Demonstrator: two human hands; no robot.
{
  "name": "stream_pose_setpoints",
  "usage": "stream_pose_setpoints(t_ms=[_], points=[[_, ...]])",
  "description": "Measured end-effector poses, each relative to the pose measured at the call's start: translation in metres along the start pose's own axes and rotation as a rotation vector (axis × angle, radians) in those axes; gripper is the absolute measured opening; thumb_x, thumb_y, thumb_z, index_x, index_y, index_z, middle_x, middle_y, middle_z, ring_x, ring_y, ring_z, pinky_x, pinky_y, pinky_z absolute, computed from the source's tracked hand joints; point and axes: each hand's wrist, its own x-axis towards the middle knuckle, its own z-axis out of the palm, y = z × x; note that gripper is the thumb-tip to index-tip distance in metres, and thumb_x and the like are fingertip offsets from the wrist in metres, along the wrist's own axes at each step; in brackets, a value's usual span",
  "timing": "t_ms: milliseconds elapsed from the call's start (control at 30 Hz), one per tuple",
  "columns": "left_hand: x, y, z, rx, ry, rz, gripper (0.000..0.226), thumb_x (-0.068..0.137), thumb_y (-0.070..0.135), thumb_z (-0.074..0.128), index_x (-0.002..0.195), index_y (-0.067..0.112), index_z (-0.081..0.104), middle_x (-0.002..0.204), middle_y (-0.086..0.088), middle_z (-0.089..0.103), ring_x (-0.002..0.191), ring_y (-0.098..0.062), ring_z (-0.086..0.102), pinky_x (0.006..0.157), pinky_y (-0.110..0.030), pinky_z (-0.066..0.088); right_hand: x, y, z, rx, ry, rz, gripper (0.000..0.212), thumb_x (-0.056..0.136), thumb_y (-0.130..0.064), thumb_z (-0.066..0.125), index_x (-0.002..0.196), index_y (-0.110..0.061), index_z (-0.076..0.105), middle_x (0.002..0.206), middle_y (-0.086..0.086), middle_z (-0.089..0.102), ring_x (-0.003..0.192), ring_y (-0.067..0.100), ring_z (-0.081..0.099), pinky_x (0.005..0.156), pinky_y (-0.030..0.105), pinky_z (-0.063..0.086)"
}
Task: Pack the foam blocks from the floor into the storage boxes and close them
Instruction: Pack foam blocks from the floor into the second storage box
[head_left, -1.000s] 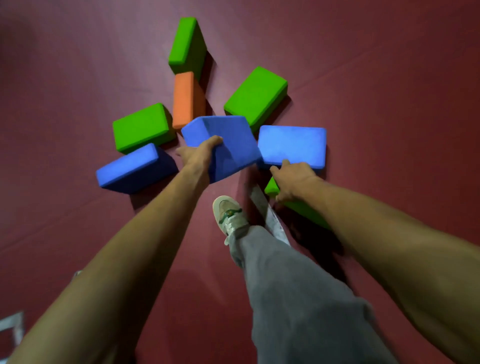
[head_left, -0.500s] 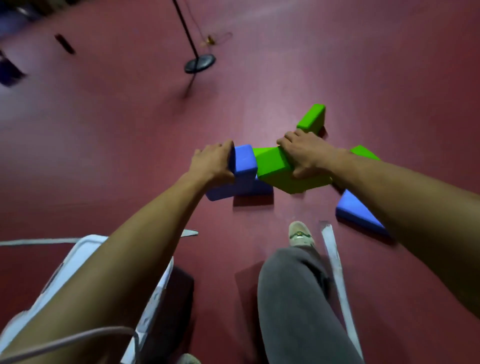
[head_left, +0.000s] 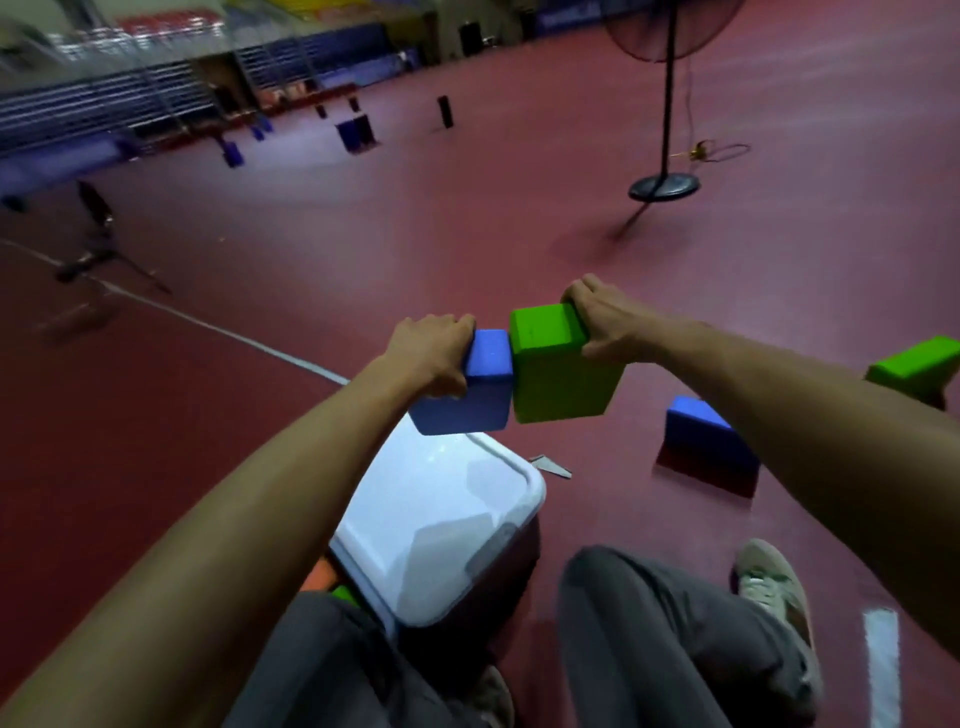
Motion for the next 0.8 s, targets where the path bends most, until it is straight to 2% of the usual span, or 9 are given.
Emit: stream_pose_setpoints(t_ms=[100,267,467,600,700,800], points=[[-0.047,-0.056,0.016,-0.001,-0.029,-0.119,0.063,0.062,0.041,0.082,0.110,0.020,0.046,0.112,-0.005,0.063,0.101,-0.032,0.062,0.071,-0.037,0.041,0.037,-0.066,0.004,0.022,0.018,-0.136,0.061,0.070,-0.012,0.075,0.124,-0.002,0.048,0.117,0.019,0.046,0.100,0.039,0.054,0.083,0.043,0.045],[-0.136,-0.133,0.048,-0.019,-0.062,-0.313,0.067,0.062,0.044,0.081,0.115,0.021,0.046,0.117,-0.004,0.062,0.108,-0.030,0.060,0.072,-0.038,0.038,0.081,-0.175,0.034,0.039,-0.082,-0.323,0.064,0.068,-0.014,0.077,0.124,-0.004,0.048,0.116,0.017,0.046,0.100,0.036,0.055,0.081,0.040,0.044],[-0.238,-0.198,0.087,-0.070,-0.124,-0.553,0.067,0.063,0.044,0.080,0.115,0.020,0.046,0.112,-0.003,0.062,0.105,-0.031,0.060,0.071,-0.037,0.039,0.104,-0.291,0.091,0.024,-0.178,-0.519,0.073,0.062,-0.016,0.082,0.125,-0.006,0.047,0.119,0.015,0.045,0.101,0.036,0.055,0.076,0.035,0.042],[-0.291,-0.223,0.116,-0.131,-0.176,-0.653,0.071,0.064,0.045,0.082,0.120,0.022,0.045,0.115,-0.003,0.061,0.105,-0.030,0.059,0.074,-0.039,0.044,0.106,-0.348,0.133,-0.011,-0.236,-0.624,0.072,0.062,-0.019,0.082,0.123,-0.006,0.047,0.118,0.015,0.046,0.099,0.037,0.057,0.078,0.038,0.047],[-0.317,-0.229,0.140,-0.167,-0.220,-0.673,0.075,0.063,0.046,0.084,0.124,0.022,0.046,0.119,-0.003,0.061,0.108,-0.030,0.059,0.077,-0.040,0.047,0.107,-0.377,0.162,-0.030,-0.305,-0.670,0.074,0.060,-0.022,0.082,0.123,-0.009,0.046,0.116,0.012,0.046,0.098,0.037,0.058,0.081,0.045,0.052],[-0.338,-0.232,0.165,-0.226,-0.277,-0.705,0.078,0.064,0.047,0.085,0.127,0.023,0.046,0.122,-0.002,0.061,0.109,-0.029,0.059,0.073,-0.038,0.044,0.105,-0.396,0.190,-0.033,-0.379,-0.686,0.075,0.062,-0.021,0.083,0.125,-0.007,0.046,0.118,0.012,0.045,0.101,0.034,0.056,0.080,0.038,0.049]])
